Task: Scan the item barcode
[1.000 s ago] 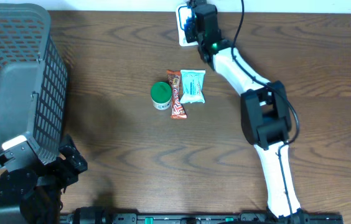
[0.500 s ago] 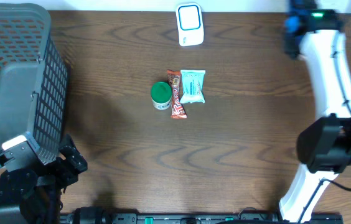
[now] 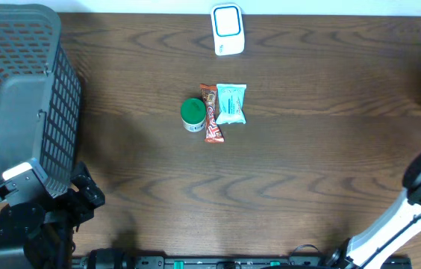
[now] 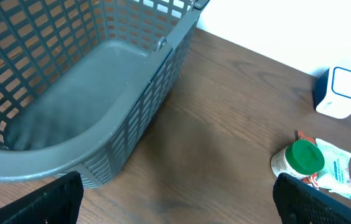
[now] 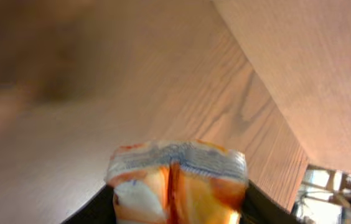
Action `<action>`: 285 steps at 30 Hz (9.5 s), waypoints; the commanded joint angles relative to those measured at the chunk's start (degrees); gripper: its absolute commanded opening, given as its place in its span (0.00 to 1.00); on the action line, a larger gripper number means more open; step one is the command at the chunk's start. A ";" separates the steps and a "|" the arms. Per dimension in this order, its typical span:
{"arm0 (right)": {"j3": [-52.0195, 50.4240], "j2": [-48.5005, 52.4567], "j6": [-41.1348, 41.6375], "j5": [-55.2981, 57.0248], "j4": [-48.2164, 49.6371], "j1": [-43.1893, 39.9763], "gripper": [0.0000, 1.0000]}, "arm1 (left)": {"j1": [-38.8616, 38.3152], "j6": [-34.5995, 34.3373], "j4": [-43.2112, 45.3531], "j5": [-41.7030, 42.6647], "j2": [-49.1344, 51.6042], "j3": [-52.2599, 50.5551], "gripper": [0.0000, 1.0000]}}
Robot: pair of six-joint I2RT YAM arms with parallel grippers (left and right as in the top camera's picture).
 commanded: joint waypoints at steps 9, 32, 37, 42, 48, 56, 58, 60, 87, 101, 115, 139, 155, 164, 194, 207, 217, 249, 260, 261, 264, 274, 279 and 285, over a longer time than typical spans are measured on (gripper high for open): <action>1.99 -0.57 -2.73 -1.68 -2.84 -0.52 0.99 | 0.28 0.04 0.00 -0.46 -0.15 -0.02 0.98; 9.07 3.19 32.79 -44.33 -13.38 52.48 0.99 | 0.28 0.04 -0.02 -0.46 -0.15 -0.02 0.98; 9.09 7.54 36.98 -41.57 -9.49 57.86 0.97 | 0.28 0.04 -0.02 -0.46 -0.15 -0.02 0.98; 9.09 11.54 38.95 -36.33 -5.70 60.00 0.89 | 0.28 0.04 -0.02 -0.46 -0.15 -0.02 0.98; 9.14 12.41 40.19 -28.83 -4.24 60.72 0.70 | 0.28 0.04 -0.02 -0.46 -0.15 -0.02 0.98; 9.97 11.91 37.05 -27.71 -5.16 60.72 0.02 | 0.28 0.04 -0.02 -0.46 -0.15 -0.02 0.98; 11.76 10.12 32.54 -33.68 -7.15 60.28 0.01 | 0.28 0.04 -0.02 -0.46 -0.15 -0.02 0.98; 12.83 8.63 27.50 -41.53 -8.59 59.30 0.01 | 0.28 0.04 -0.02 -0.46 -0.15 -0.02 0.98; -0.15 8.00 -71.41 -127.84 -19.82 37.42 0.01 | 0.28 0.04 -0.02 -0.46 -0.15 -0.02 0.98; -0.92 8.00 -68.96 -127.86 12.35 40.92 0.01 | 0.28 0.04 -0.04 -0.46 -0.15 -0.02 0.98; -0.76 7.17 -37.42 -127.86 28.09 48.59 0.01 | 0.28 0.04 -0.09 -0.46 -0.15 -0.02 0.98; -1.86 7.21 -58.77 -125.26 10.99 38.56 0.01 | 0.28 0.04 -0.22 -0.46 -0.15 -0.02 0.98; -1.86 7.17 -59.14 -126.38 51.10 42.14 0.01 | 0.28 0.04 -0.22 -0.46 -0.15 -0.02 0.98; -1.86 7.21 -31.47 -94.25 84.28 51.87 0.01 | 0.28 0.04 -0.22 -0.46 -0.15 -0.02 0.98; -1.86 7.28 3.76 -117.22 140.47 52.63 0.01 | 0.28 0.04 -0.22 -0.46 -0.15 -0.02 0.98; -1.88 7.28 20.59 -127.56 140.45 49.27 0.01 | 0.28 0.04 -0.22 -0.46 -0.13 -0.02 0.98; -3.02 7.28 39.60 -127.64 140.45 43.21 0.01 | 0.28 0.04 -0.22 -0.46 -0.13 -0.02 0.98; -15.21 7.34 41.13 -126.99 83.84 43.08 0.02 | 0.28 0.07 -0.22 -0.46 -0.13 -0.02 0.98; -15.43 7.32 38.97 -97.72 73.26 44.61 0.01 | 0.28 0.07 -0.22 -0.46 -0.13 -0.02 0.98; -15.43 7.32 37.11 -94.64 70.16 45.48 0.01 | 0.28 0.04 -0.22 -0.46 -0.13 -0.02 0.98; -15.43 7.26 32.30 -87.49 60.11 48.50 0.01 | 0.28 0.04 -0.22 -0.46 -0.13 -0.02 0.98; -13.46 0.15 15.02 -64.72 34.67 49.57 0.01 | 0.28 0.04 -0.22 -0.46 -0.13 -0.02 0.98; -4.74 -2.03 7.37 -54.38 27.47 50.03 0.02 | 0.28 0.04 -0.22 -0.46 -0.13 -0.02 0.98; 5.27 -0.44 4.31 -45.90 26.86 50.21 0.07 | 0.28 0.04 -0.22 -0.46 -0.13 -0.02 0.98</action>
